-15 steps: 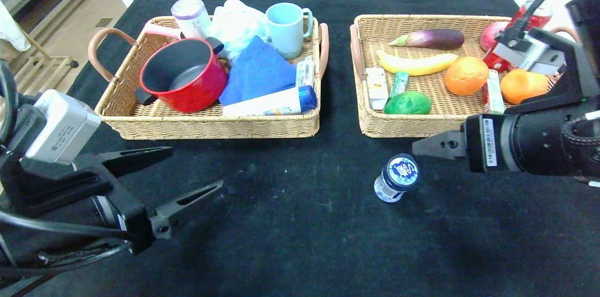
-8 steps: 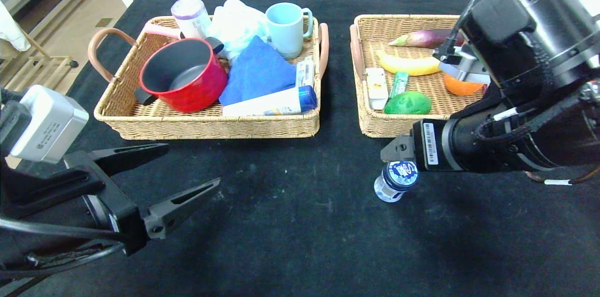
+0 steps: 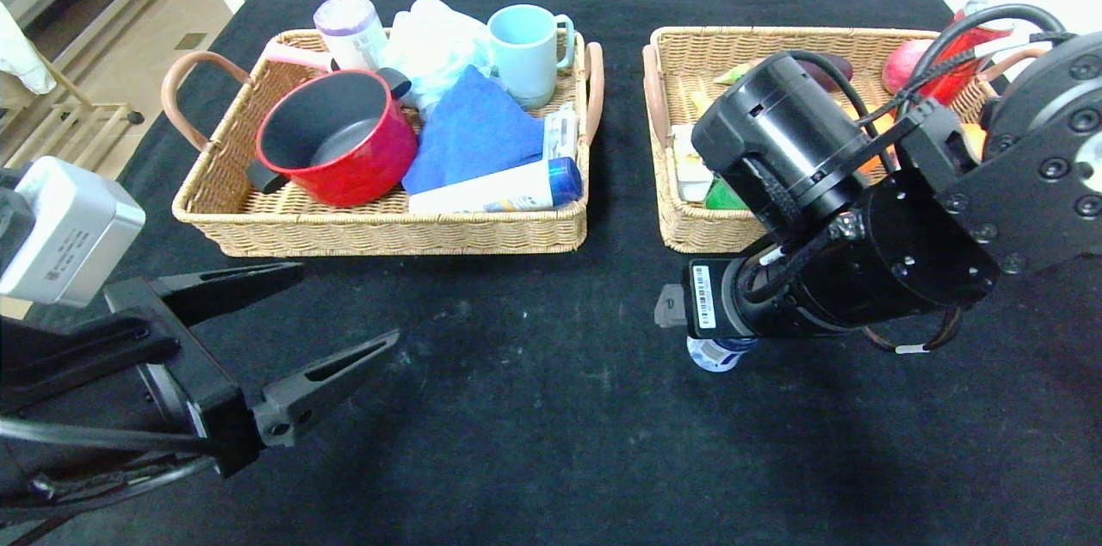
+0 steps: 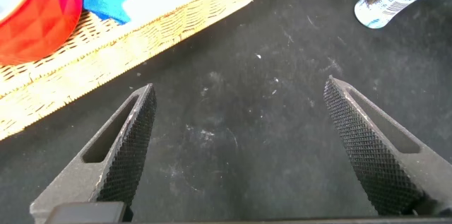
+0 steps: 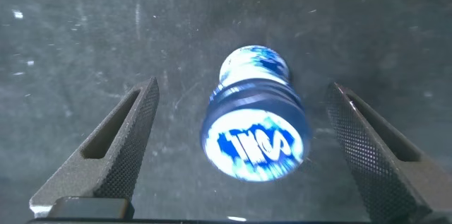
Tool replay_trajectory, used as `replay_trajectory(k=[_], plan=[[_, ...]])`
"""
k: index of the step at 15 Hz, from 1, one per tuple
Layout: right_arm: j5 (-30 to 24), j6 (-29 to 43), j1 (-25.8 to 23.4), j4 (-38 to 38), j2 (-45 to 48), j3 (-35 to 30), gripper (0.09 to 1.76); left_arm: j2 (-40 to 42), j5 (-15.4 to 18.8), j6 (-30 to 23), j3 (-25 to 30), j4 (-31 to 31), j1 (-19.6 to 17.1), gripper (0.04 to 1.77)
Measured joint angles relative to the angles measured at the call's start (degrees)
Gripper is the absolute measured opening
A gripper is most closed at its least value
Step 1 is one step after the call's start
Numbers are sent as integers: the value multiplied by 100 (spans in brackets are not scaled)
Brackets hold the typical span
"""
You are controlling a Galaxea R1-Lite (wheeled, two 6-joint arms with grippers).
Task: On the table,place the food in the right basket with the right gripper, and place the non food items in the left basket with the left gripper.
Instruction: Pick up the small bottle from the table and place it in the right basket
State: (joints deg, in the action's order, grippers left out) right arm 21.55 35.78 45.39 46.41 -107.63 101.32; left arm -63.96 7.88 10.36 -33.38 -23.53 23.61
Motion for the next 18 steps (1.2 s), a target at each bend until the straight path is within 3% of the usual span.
replay_trajectory(k=[3,5,8,18], plan=[[5,46,-5,0,-172,6,171,33,-2,9,0,2,-2,172],[5,51,-5,0,-229,6,134,46,0,55,15,0,0,172],[5,51,-11,0,-262,1,96,66,0,72,30,0,2,172],[-2,49,-46,-5,-267,-41,92,43,-2,123,88,2,28,172]])
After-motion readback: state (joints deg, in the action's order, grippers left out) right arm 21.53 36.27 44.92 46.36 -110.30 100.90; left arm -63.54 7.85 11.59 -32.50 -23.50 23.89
